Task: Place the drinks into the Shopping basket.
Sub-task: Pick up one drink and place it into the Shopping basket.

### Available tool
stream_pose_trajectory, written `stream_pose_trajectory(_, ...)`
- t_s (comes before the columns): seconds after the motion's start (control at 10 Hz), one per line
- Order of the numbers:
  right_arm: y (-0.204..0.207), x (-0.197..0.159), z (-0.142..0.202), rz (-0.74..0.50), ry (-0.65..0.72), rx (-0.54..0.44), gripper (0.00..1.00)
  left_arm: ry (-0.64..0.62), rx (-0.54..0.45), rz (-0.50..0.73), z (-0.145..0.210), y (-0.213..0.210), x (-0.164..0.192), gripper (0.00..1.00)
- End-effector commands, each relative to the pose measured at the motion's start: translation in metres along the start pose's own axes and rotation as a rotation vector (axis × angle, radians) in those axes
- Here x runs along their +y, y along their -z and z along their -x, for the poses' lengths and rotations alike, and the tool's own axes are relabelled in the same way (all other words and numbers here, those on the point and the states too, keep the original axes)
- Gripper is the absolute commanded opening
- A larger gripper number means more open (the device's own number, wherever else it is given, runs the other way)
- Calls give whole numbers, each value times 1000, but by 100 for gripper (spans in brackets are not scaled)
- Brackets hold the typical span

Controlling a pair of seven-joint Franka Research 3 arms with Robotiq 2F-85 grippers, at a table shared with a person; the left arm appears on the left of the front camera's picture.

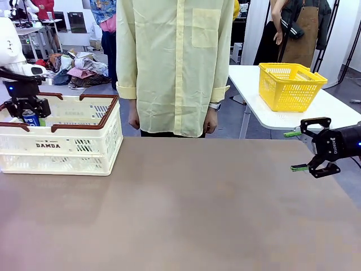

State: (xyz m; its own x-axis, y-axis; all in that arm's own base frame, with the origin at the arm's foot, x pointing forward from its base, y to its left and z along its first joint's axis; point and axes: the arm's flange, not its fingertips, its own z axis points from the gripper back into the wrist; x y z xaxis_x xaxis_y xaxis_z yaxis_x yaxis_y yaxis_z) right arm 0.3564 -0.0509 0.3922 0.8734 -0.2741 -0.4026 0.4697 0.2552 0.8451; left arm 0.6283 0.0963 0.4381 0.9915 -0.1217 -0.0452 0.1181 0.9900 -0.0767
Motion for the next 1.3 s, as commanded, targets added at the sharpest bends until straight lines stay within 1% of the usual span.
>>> stream_pose_trajectory(0.0,-1,4,2,3,13,4,100,-4,-56,13,21,-1,-1,0)
stream_pose_trajectory(0.2,-1,4,2,3,13,4,100,1,-65,14,21,1,-2,0)
stream_pose_trajectory(0.5,-1,4,2,3,13,4,100,12,-51,-4,20,3,-6,0)
stream_pose_trajectory(0.6,-1,4,2,3,13,4,100,13,-48,-21,19,3,-7,4)
stream_pose_trajectory(0.7,-1,4,2,3,13,4,100,15,-48,-26,19,3,-8,57)
stream_pose_trajectory(0.8,-1,4,2,3,13,4,100,17,-52,-32,19,3,-8,100)
stream_pose_trajectory(1.2,-1,4,2,3,13,4,100,22,-64,-52,21,2,-10,100)
